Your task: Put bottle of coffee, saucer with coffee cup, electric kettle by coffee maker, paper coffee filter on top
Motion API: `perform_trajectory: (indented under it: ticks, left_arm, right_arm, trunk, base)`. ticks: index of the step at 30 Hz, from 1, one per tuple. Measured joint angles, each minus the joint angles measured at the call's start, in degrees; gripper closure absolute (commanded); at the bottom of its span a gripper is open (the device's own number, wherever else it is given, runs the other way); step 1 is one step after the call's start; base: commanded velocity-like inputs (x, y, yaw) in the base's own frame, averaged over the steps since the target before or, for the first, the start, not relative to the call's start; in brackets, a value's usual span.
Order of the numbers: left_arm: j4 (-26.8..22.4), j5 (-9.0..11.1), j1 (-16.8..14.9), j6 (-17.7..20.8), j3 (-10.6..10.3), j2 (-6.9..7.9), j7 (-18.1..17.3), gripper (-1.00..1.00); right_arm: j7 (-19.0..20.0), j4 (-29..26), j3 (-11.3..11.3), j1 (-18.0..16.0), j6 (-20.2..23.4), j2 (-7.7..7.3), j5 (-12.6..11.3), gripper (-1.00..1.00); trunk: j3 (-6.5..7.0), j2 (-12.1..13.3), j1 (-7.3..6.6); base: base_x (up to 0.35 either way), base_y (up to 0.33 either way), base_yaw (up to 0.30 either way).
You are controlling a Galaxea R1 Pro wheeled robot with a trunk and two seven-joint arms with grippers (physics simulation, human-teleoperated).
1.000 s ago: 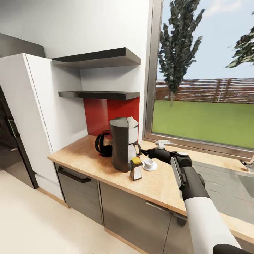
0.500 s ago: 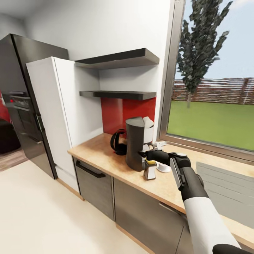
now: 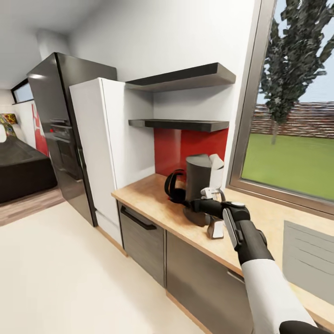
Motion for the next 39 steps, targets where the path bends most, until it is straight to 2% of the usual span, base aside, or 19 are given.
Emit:
perform_trajectory:
  ticks: [16,25,34,38,39]
  left_arm:
    - [-0.08,-0.15,0.00,0.00,0.00,-0.12,0.04,-1.00]
    - [-0.08,-0.02,-0.08,0.00,0.00,-0.09,0.06,-1.00]
    - [-0.17,0.00,-0.09,0.00,0.00,-0.19,0.07,-1.00]
    - [-0.18,0.00,-0.09,0.00,0.00,-0.31,0.07,-1.00]
    - [-0.18,0.01,-0.09,0.00,0.00,-0.35,0.07,-1.00]
  right_arm:
    - [0.00,1.82,0.09,0.00,0.01,0.18,-0.01,-1.00]
    - [0.17,4.04,0.11,0.00,0.00,0.18,0.01,-1.00]
    - [1.13,13.43,0.17,0.00,-0.13,0.17,0.06,-1.00]
    - [3.26,20.29,0.32,0.00,-0.35,0.18,0.23,-1.00]
    - [3.71,25.42,0.42,0.02,-1.69,0.18,0.41,-1.00]
  trunk:
    - [0.00,0.00,0.01]
    - [0.00,0.01,0.03]
    - [0.00,0.01,0.00]
    - [0.00,0.01,0.00]
    - [-0.02,0.00,0.00]
  base:
    - [-0.007,-0.033,0.278]
    - [-0.216,-0.144,0.278]
    - [-0.048,-0.007,0.278]
    - [-0.001,0.000,0.278]
    - [0.000,0.000,0.278]
